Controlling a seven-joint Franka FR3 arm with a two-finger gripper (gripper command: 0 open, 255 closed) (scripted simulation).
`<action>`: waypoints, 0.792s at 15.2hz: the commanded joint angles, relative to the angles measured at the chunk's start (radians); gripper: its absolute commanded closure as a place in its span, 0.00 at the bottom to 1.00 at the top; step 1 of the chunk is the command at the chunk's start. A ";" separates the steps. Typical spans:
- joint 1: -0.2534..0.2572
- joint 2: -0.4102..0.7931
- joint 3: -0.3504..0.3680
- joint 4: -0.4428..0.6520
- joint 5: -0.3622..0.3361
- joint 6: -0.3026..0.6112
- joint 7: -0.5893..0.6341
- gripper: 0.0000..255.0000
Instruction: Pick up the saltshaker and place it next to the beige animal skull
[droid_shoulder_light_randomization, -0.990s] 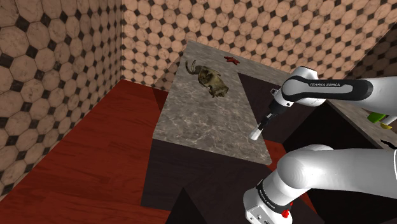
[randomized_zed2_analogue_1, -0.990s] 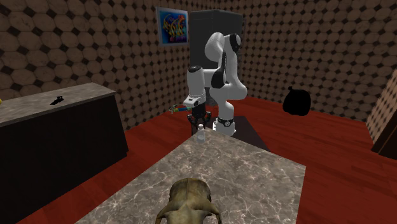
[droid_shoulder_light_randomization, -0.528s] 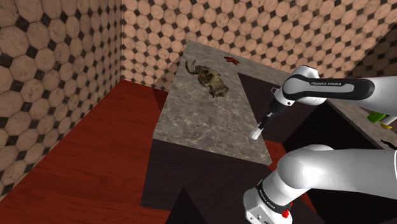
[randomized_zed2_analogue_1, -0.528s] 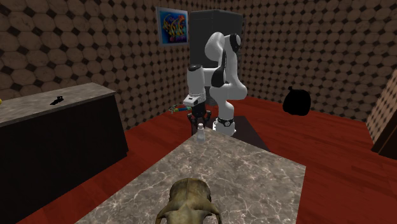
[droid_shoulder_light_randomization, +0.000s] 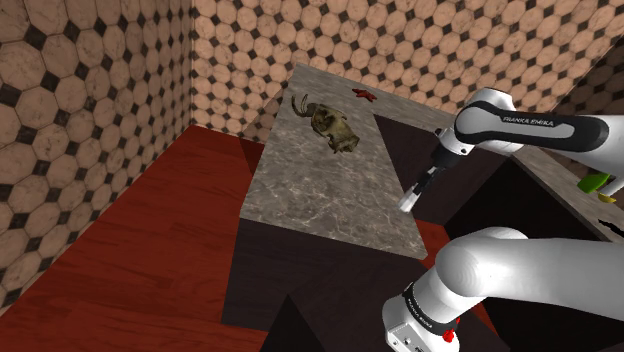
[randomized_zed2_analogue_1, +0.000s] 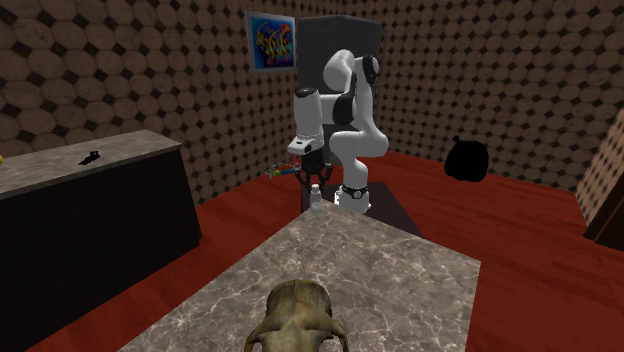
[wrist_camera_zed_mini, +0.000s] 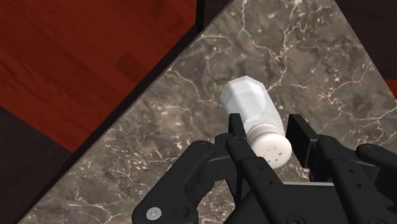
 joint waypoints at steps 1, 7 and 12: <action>0.002 -0.009 0.010 0.022 0.008 -0.032 0.001 1.00; 0.008 -0.032 0.037 0.088 0.028 -0.120 0.004 1.00; 0.014 -0.042 0.058 0.148 0.045 -0.190 0.006 1.00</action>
